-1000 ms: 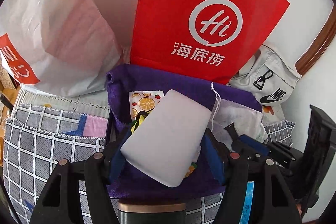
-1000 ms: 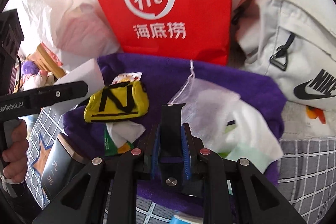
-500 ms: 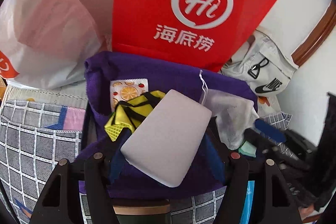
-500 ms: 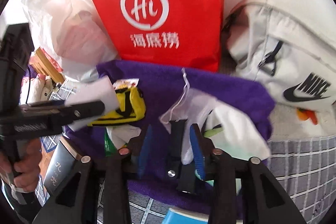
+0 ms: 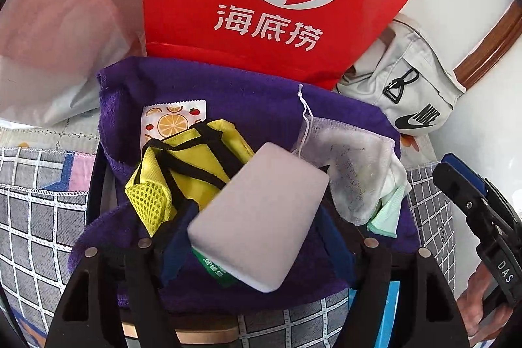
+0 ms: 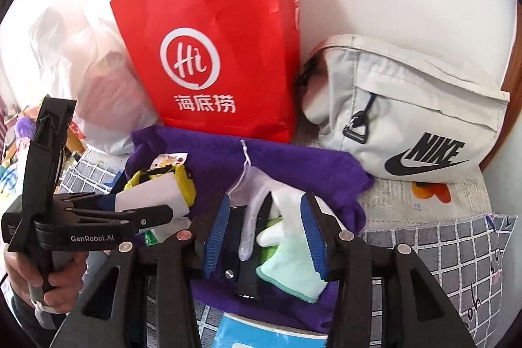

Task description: Organize soft objects

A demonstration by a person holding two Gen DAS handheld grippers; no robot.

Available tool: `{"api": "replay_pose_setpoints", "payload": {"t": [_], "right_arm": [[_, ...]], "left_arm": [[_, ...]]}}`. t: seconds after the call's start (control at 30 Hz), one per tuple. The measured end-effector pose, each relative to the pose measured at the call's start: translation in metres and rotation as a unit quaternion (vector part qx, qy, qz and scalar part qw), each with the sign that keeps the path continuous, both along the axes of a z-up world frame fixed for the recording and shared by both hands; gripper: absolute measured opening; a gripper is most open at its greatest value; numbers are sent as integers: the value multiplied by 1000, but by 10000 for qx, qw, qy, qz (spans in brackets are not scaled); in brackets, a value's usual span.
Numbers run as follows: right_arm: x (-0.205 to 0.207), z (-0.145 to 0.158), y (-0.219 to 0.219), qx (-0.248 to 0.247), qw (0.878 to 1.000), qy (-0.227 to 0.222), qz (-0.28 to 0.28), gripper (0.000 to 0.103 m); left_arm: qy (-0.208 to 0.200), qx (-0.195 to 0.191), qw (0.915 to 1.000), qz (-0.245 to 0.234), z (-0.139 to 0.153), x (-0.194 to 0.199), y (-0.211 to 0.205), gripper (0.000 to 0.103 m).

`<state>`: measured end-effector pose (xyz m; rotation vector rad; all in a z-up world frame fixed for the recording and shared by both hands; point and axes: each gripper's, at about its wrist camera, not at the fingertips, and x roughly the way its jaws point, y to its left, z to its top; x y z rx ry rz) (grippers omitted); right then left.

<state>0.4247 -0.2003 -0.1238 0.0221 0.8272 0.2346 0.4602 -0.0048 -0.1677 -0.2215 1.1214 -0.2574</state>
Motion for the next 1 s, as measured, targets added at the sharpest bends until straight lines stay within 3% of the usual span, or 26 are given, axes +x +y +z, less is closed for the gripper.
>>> {"api": "replay_pose_setpoints", "payload": {"t": [0.47, 0.53, 0.63, 0.7, 0.83, 1.0], "right_arm": [[-11, 13, -2, -34, 9998, -169, -60, 50], [-17, 19, 0, -52, 9998, -195, -68, 55], [-28, 27, 1, 93, 9996, -272, -84, 66], [-36, 29, 4, 145, 9995, -272, -33, 67], [-53, 29, 13, -290, 9991, -300, -83, 67], [-83, 31, 11, -74, 9999, -115, -106, 69]], "left_arm": [[-83, -31, 9997, 212, 24, -8, 8, 78], [-135, 61, 9997, 191, 33, -13, 8, 78], [-315, 94, 9991, 257, 47, -27, 11, 78], [-317, 74, 9991, 270, 51, -38, 14, 78], [-407, 53, 9986, 324, 60, -66, 22, 78], [-625, 155, 9969, 461, 77, -112, 28, 78]]}}
